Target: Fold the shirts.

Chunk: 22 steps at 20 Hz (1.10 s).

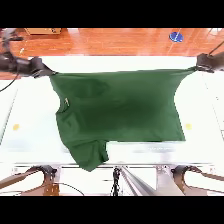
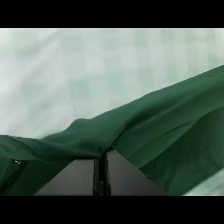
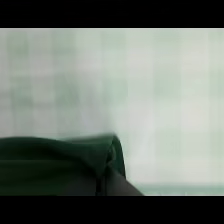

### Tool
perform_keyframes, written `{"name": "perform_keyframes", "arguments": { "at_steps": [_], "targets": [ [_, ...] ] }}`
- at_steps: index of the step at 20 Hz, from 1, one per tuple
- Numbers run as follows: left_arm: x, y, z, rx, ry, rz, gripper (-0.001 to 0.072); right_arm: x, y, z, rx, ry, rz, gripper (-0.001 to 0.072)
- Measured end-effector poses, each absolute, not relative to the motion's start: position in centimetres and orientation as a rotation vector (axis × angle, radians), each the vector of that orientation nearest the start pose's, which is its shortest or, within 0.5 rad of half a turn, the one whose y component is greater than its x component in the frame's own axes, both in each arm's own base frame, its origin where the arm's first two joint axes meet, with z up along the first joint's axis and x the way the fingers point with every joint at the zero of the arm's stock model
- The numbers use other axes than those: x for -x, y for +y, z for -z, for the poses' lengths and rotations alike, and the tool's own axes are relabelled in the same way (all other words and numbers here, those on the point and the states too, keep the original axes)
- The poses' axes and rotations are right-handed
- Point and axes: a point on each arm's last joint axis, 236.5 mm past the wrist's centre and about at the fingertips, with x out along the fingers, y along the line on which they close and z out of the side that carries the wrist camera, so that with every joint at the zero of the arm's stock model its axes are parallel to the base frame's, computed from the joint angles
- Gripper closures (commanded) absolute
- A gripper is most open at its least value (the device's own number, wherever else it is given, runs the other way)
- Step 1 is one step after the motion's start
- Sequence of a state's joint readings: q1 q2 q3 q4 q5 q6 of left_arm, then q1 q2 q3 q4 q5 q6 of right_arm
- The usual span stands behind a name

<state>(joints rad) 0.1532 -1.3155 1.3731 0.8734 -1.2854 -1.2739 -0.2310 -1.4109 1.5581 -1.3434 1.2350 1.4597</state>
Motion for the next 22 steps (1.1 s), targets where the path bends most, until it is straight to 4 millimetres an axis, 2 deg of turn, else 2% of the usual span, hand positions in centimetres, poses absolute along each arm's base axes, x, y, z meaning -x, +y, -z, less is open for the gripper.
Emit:
{"name": "perform_keyframes", "arguments": {
  "at_steps": [3, 5, 9, 12, 14, 17, 19, 22],
  "targets": [
    [-46.9, -9.6, -8.8, 0.408, 1.007, 0.478, 0.0676, -50.1, -5.9, -9.0, -0.256, 0.932, 0.007, 0.0694],
    [-49.2, -10.6, -7.1, 0.4, 0.99, 0.471, 0.0676, -52.5, -6.1, -7.9, -0.293, 0.878, 0.012, 0.0694],
    [-52.2, -12.1, -3.8, 0.365, 0.956, 0.467, 0.0676, -55.4, -6.8, -5.1, -0.336, 0.83, 0.033, 0.0695],
    [-53.6, -12.2, -1.5, 0.357, 0.947, 0.444, 0.0677, -56.8, -7.3, -3.1, -0.331, 0.814, 0.043, 0.0695],
    [-53.8, -12.4, -0.3, 0.357, 0.966, 0.443, 0.0677, -57.0, -7.5, -2.0, -0.325, 0.824, 0.042, 0.0695],
    [-52.5, -12.5, 0.2, 0.351, 1.021, 0.474, 0.0677, -56.1, -7.5, -1.7, -0.303, 0.865, 0.023, 0.0694],
    [-51.2, -12.0, -0.5, 0.346, 1.067, 0.502, 0.0678, -54.7, -7.7, -2.3, -0.289, 0.903, 0.006, 0.0694],
    [-48.0, -11.8, -0.9, 0.373, 1.192, 0.548, 0.0678, -50.9, -7.3, -1.9, -0.279, 1.051, -0.036, 0.0695]
  ]
}}
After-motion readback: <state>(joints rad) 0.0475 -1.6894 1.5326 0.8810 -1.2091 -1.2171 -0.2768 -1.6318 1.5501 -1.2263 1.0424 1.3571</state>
